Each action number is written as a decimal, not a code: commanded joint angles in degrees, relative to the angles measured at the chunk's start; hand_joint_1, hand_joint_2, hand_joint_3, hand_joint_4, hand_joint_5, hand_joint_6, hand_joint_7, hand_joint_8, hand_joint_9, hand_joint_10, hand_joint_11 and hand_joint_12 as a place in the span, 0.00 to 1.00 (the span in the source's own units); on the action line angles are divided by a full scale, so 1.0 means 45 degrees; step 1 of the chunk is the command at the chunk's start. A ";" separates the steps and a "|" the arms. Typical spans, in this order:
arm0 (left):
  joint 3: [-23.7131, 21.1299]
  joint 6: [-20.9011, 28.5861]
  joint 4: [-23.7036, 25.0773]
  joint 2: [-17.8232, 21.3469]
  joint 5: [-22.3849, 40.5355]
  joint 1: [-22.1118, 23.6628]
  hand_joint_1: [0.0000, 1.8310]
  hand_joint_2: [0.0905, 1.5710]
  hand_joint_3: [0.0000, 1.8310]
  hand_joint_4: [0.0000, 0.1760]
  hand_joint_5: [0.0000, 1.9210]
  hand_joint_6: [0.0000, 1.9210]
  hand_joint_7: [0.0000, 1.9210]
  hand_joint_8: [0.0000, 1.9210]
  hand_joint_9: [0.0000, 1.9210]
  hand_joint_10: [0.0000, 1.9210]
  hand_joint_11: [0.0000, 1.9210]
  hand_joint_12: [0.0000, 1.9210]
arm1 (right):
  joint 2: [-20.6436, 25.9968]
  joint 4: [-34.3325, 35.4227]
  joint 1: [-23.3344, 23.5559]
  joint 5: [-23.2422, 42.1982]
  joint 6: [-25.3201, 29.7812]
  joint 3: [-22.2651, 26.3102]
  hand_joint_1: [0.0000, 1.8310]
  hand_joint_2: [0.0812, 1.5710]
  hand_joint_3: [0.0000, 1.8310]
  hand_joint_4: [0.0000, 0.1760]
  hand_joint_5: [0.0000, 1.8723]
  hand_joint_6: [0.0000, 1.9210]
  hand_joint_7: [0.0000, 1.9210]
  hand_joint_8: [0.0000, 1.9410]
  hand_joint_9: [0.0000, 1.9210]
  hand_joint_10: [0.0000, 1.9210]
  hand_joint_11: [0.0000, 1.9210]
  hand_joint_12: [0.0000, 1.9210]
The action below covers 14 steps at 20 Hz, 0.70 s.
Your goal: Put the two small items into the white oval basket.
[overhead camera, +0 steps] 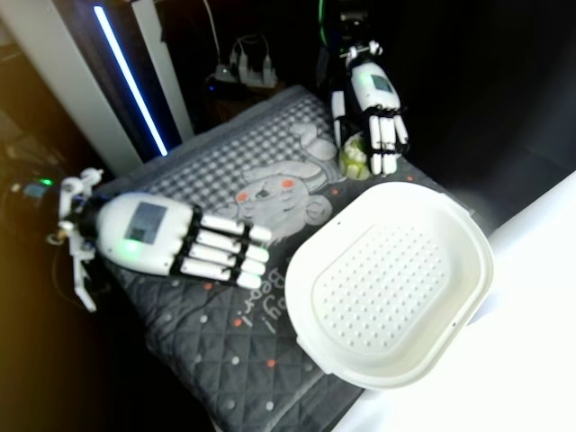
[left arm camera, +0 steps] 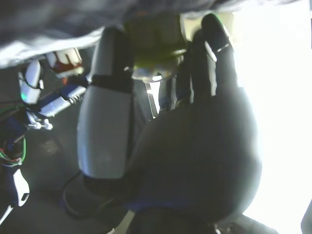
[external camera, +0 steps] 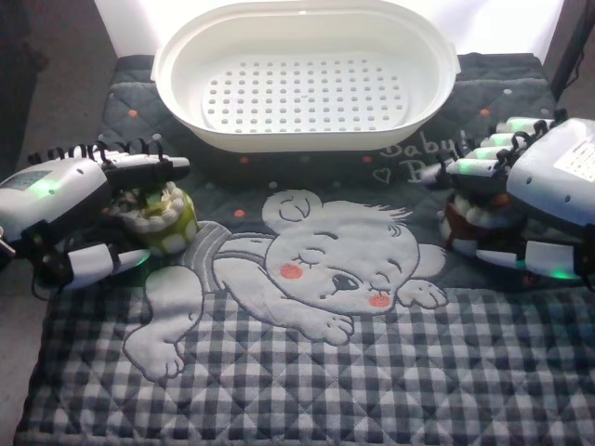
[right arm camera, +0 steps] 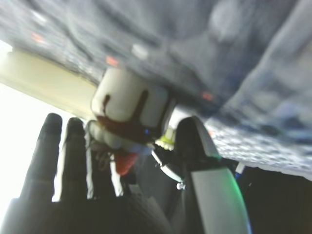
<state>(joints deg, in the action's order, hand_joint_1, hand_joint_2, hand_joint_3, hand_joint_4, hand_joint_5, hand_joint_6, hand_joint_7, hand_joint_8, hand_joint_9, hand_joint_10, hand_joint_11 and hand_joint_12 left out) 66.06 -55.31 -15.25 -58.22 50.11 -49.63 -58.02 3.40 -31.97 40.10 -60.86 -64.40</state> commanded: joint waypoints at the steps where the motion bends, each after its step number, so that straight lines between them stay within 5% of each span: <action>1: 0.0066 -0.0016 0.0081 -0.0054 0.0990 0.0027 0.72 0.79 0.00 0.00 0.30 0.03 0.22 0.02 0.08 0.63 0.03 0.92 | 0.0091 0.0032 0.0013 0.0659 -0.0051 -0.0075 0.60 0.82 0.00 0.00 0.28 0.70 0.38 0.64 0.29 0.72 0.15 1.00; 3: 0.0104 -0.0015 0.0052 -0.0058 0.0923 0.0027 0.74 0.78 0.00 0.00 0.32 0.08 0.25 0.10 0.15 0.71 0.13 0.92 | 0.0107 0.0032 0.0014 0.0612 -0.0051 -0.0089 0.60 0.83 0.00 0.00 0.29 0.87 0.36 0.75 0.27 0.85 0.20 1.00; 4: 0.0123 -0.0014 0.0034 -0.0059 0.0924 0.0029 0.71 0.84 0.00 0.00 0.26 0.70 0.21 0.33 0.23 0.85 0.17 0.95 | 0.0120 0.0032 0.0014 0.0615 -0.0051 -0.0090 0.59 0.84 0.00 0.00 0.28 0.89 0.34 0.79 0.31 0.94 0.34 1.00; 5: 0.0148 -0.0011 0.0028 -0.0059 0.0924 0.0040 0.69 0.86 0.00 0.00 0.28 0.85 0.22 0.81 0.24 0.89 0.22 0.99 | 0.0134 0.0032 0.0015 0.0629 -0.0051 -0.0088 0.59 0.85 0.01 0.00 0.28 0.89 0.34 0.84 0.40 0.99 0.46 1.00; 6: 0.0160 -0.0011 0.0028 -0.0059 0.0929 0.0058 0.68 0.87 0.00 0.00 0.27 0.89 0.21 0.92 0.24 0.91 0.24 1.00 | 0.0144 0.0032 0.0017 0.0673 -0.0051 -0.0084 0.60 0.85 0.01 0.00 0.27 0.88 0.34 0.86 0.46 1.00 0.50 1.00; 7: 0.0172 -0.0012 0.0029 -0.0051 0.0977 0.0086 0.76 0.85 0.00 0.00 0.16 0.76 0.24 0.93 0.24 0.92 0.23 1.00 | 0.0210 0.0037 0.0017 0.0933 -0.0051 -0.0027 0.59 0.85 0.02 0.00 0.27 0.87 0.33 0.89 0.47 1.00 0.53 1.00; 8: 0.0168 -0.0012 0.0029 -0.0036 0.1042 0.0100 0.78 0.85 0.00 0.00 0.14 0.74 0.24 0.94 0.24 0.93 0.23 1.00 | 0.0282 0.0040 0.0017 0.1120 -0.0051 0.0033 0.59 0.85 0.02 0.00 0.28 0.87 0.32 0.90 0.45 1.00 0.52 1.00; 10: 0.0053 -0.0009 0.0079 0.0071 0.1422 0.0118 0.78 0.84 0.00 0.00 0.15 0.75 0.21 0.89 0.30 0.95 0.26 1.00 | 0.0569 0.0039 0.0017 0.1714 -0.0051 0.0277 0.60 0.68 0.31 0.00 0.28 0.91 0.37 0.89 0.46 1.00 0.53 1.00; 14: -0.0326 0.0008 0.0448 0.0467 0.2498 0.0180 0.78 0.85 0.00 0.00 0.14 0.79 0.19 0.91 0.28 0.97 0.23 1.00 | 0.0888 -0.0019 0.0018 0.2931 -0.0049 0.0681 0.58 0.73 0.26 0.00 0.27 0.91 0.32 0.93 0.43 1.00 0.50 1.00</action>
<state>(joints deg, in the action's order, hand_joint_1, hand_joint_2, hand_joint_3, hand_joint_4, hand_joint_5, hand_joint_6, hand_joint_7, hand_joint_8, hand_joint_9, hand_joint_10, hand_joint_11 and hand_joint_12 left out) 64.12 -55.33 -12.91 -56.62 53.21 -49.43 -54.59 3.31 -32.12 45.39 -60.93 -61.30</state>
